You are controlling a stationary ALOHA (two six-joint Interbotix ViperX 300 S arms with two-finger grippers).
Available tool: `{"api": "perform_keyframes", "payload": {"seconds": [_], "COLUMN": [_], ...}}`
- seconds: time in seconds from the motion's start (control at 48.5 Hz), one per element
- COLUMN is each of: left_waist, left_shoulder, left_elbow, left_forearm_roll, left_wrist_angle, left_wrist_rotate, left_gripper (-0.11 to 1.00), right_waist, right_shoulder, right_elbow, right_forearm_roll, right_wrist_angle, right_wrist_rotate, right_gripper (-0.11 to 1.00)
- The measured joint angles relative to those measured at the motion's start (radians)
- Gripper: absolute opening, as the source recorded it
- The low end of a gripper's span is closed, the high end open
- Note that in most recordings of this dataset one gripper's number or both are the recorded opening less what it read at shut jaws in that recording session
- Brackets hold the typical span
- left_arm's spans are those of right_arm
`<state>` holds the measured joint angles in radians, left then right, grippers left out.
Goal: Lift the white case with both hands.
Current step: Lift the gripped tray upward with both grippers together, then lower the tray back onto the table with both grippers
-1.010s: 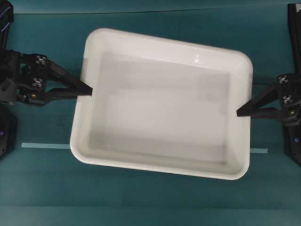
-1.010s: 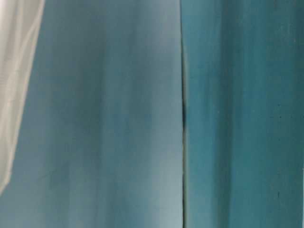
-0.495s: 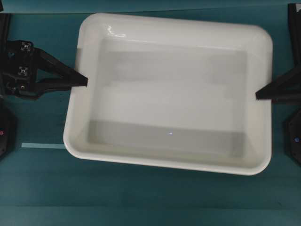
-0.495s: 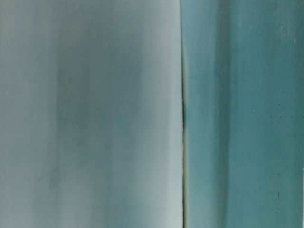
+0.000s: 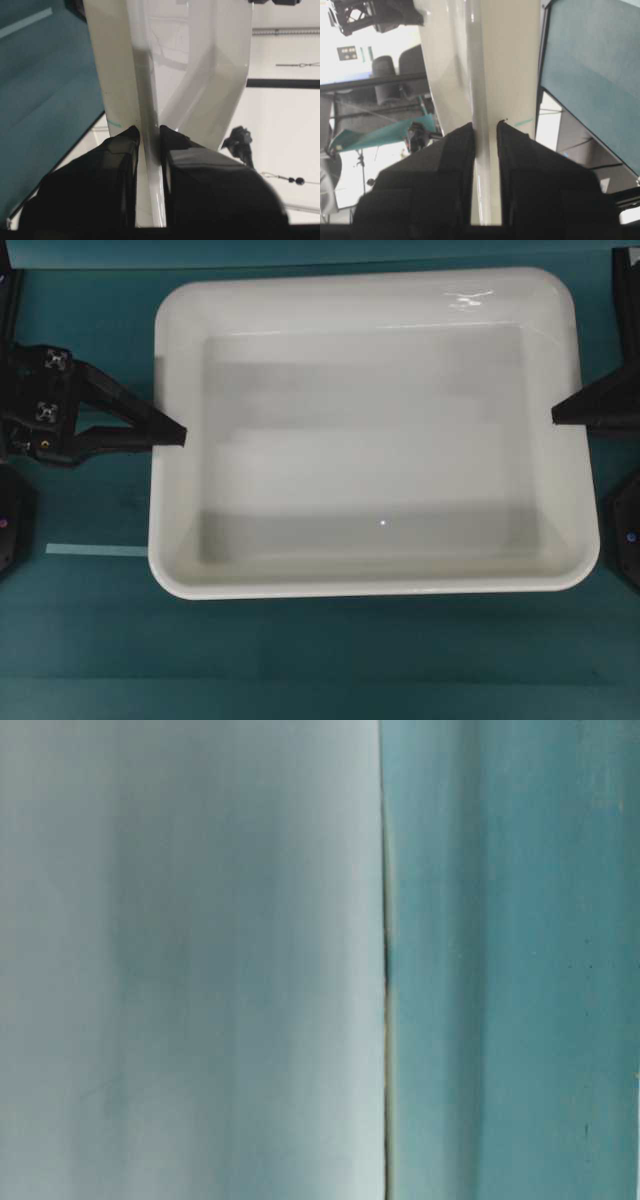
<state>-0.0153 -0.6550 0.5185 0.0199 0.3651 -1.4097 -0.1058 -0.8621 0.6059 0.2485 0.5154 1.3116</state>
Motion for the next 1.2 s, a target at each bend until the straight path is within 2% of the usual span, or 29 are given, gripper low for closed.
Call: {"api": "perform_keyframes", "payload": {"seconds": [0.742,0.907,1.196], "left_waist": [0.041,0.043,0.057], "left_shoulder": [-0.002,0.003,0.025], "left_elbow": [0.002,0.071,0.186], "left_forearm_roll": [0.0,0.0,0.0], "left_wrist_angle": [0.023,0.021,0.002], "left_wrist_rotate": [-0.002,-0.003,-0.002], "left_gripper": [0.08,0.08,0.08], "right_waist": [-0.006,-0.006,-0.003], "right_shoulder": [0.002,0.003,0.049], "right_elbow": [0.038,0.078,0.224], "right_forearm_roll": [0.0,0.0,0.0], "right_wrist_angle": [0.021,0.021,-0.029], "right_wrist_rotate": [-0.002,-0.006,-0.034], "right_gripper": [0.1,0.1,0.1]}}
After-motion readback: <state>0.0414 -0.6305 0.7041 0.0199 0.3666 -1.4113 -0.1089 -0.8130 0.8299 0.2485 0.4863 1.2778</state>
